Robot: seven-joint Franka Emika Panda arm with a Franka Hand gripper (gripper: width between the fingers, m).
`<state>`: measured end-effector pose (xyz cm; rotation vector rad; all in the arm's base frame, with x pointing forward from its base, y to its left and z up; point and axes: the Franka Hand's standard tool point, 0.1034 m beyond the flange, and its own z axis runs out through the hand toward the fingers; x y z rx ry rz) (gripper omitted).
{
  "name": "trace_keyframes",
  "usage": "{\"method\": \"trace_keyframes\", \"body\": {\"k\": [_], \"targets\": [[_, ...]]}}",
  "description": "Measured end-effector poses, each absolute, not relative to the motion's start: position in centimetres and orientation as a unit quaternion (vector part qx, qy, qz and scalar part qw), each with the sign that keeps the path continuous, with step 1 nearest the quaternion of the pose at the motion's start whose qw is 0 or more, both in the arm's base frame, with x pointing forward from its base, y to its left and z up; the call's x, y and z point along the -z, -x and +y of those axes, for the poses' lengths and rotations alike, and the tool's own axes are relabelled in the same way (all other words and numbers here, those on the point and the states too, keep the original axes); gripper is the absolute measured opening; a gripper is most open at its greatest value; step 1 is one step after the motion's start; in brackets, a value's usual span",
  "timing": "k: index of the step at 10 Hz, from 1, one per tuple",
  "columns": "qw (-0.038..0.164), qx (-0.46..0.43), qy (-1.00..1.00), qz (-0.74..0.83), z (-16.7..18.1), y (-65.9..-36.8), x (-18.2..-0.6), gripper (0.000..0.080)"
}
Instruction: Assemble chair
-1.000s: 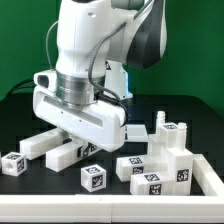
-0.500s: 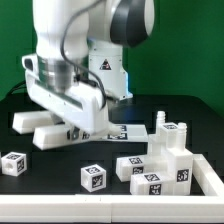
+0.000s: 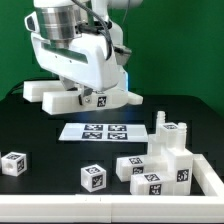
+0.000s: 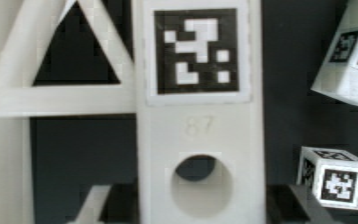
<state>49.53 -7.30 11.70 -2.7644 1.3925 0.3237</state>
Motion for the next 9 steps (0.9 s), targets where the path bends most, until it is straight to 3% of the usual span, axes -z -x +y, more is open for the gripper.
{"method": "trace_keyframes", "body": {"k": [2, 3, 5, 6, 9], "targets": [[0.016, -0.106, 0.884, 0.454, -7.3, -49.5, -11.6, 0.0288], [0.028, -0.105, 0.873, 0.475, -7.3, -49.9, -12.0, 0.0288], [0.072, -0.111, 0.833, 0.537, -6.3, -53.3, -16.5, 0.0288], [0.086, -0.099, 0.818, 0.559, -6.1, -54.9, -17.8, 0.0288], [0.086, -0.090, 0.807, 0.578, -5.5, -56.3, -18.6, 0.0288]]}}
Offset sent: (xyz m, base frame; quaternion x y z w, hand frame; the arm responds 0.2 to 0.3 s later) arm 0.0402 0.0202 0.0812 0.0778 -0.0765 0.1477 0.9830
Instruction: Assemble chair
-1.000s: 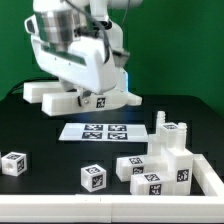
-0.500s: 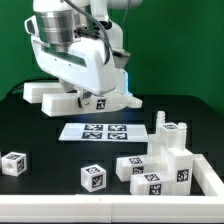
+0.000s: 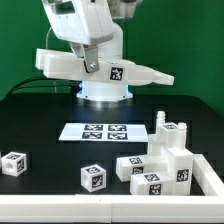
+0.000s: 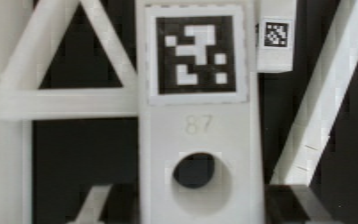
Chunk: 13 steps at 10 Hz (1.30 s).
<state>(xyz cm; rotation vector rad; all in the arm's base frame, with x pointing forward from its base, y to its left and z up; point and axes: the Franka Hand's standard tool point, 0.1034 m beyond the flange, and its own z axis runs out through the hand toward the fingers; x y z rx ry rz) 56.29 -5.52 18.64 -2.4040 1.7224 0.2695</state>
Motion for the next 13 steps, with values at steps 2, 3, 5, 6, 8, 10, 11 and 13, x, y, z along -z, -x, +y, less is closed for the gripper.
{"method": "trace_keyframes", "body": {"k": [2, 3, 5, 6, 8, 10, 11, 13], "targets": [[0.083, -0.091, 0.803, 0.582, -5.0, -56.4, -18.5, 0.0288], [0.084, -0.090, 0.803, 0.583, -3.3, -57.0, -18.5, 0.0288], [0.082, -0.072, 0.783, 0.612, 0.5, -60.0, -18.5, 0.0288], [0.078, -0.066, 0.778, 0.620, 2.2, -61.9, -18.2, 0.0288], [0.056, -0.085, 0.810, 0.577, 2.2, -62.4, -17.6, 0.0288], [0.057, -0.082, 0.806, 0.583, 2.3, -62.5, -17.5, 0.0288], [0.056, -0.082, 0.806, 0.583, 2.2, -62.5, -17.5, 0.0288], [0.068, -0.058, 0.802, 0.591, 2.7, -63.6, -17.6, 0.0288]]}}
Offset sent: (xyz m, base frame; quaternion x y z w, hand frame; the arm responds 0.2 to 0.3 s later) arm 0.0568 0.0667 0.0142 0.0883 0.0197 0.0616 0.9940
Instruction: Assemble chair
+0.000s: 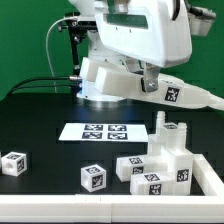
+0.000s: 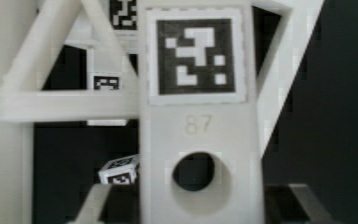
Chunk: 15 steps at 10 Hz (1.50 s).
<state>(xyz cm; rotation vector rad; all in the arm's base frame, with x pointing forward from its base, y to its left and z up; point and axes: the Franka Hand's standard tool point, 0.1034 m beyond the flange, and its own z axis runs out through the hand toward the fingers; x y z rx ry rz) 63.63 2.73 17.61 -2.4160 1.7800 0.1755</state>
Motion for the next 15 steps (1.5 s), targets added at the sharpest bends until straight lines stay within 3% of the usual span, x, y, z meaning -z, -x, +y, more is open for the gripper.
{"method": "trace_keyframes", "body": {"k": [2, 3, 6, 8, 12, 15], "targets": [[0.083, -0.028, 0.798, 0.597, 6.3, -64.1, -17.1, 0.0288], [0.080, -0.032, 0.802, 0.592, 7.1, -63.4, -16.7, 0.0288], [0.077, -0.042, 0.808, 0.582, 6.6, -61.5, -15.5, 0.0288], [0.090, -0.053, 0.813, 0.573, 5.8, -60.2, -15.0, 0.0288], [0.080, -0.050, 0.807, 0.583, 6.1, -60.4, -13.4, 0.0288], [0.080, -0.050, 0.805, 0.585, 6.8, -60.8, -13.3, 0.0288]]}}
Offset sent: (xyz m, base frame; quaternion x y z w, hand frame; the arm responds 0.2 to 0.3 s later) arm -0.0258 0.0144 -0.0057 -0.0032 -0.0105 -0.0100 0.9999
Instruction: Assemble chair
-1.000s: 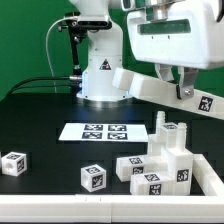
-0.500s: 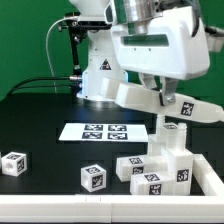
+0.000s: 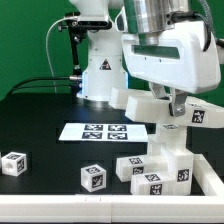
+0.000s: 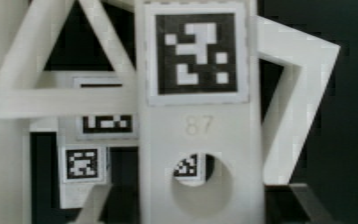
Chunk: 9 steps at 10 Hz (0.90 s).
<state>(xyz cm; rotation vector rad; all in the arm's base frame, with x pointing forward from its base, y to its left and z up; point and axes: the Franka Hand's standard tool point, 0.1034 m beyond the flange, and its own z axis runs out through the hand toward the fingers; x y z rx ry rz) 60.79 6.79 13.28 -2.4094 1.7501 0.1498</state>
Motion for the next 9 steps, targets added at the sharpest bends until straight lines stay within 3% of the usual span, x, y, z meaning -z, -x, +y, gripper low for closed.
{"method": "trace_keyframes", "body": {"k": [9], "targets": [[0.076, -0.040, 0.803, 0.590, 6.81, -61.24, -12.62, 0.0288]]}}
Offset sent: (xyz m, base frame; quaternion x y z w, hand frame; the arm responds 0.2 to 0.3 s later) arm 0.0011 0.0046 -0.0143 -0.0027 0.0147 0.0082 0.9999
